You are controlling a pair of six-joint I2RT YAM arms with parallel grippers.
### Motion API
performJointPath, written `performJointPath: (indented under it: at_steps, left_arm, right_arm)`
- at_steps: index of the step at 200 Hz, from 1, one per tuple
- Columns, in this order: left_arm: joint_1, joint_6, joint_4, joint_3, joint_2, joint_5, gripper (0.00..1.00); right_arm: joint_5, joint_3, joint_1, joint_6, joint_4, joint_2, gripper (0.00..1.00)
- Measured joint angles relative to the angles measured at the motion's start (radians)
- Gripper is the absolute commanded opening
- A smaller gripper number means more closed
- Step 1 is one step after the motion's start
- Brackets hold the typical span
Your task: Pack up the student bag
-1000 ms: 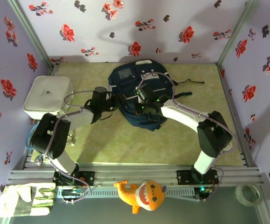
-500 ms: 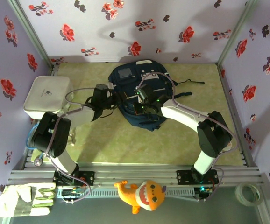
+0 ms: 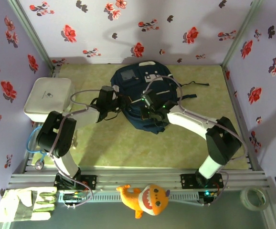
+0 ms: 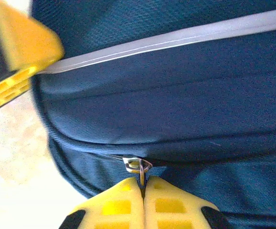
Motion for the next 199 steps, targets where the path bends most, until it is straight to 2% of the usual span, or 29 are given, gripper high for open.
performJointPath:
  at_steps: [35, 64, 87, 115, 160, 184, 199]
  left_arm:
    - [-0.019, 0.008, -0.003, 0.007, 0.0, 0.013, 0.09]
    - [-0.018, 0.012, -0.011, 0.007, 0.0, 0.015, 0.17]
    - [-0.008, 0.039, -0.042, 0.006, -0.019, 0.004, 0.36]
    - [0.047, 0.054, -0.064, -0.024, -0.087, -0.031, 0.47]
    - [0.114, 0.048, -0.095, -0.138, -0.227, -0.086, 0.52]
    - [0.119, 0.029, -0.103, -0.153, -0.242, -0.1, 0.52]
    - [0.119, 0.015, -0.102, -0.152, -0.238, -0.109, 0.49]
  right_arm:
    - [0.051, -0.081, -0.066, 0.051, 0.001, -0.098, 0.0]
    - [0.033, -0.081, -0.093, 0.05, -0.003, -0.103, 0.0]
    - [0.011, -0.038, -0.091, 0.019, -0.033, -0.077, 0.0]
    - [0.005, 0.054, -0.058, -0.026, -0.079, -0.014, 0.0]
    - [-0.09, 0.175, 0.031, -0.04, -0.033, 0.12, 0.0]
    - [-0.131, 0.226, 0.057, -0.036, 0.002, 0.183, 0.0]
    - [-0.143, 0.243, 0.068, -0.035, 0.015, 0.203, 0.0]
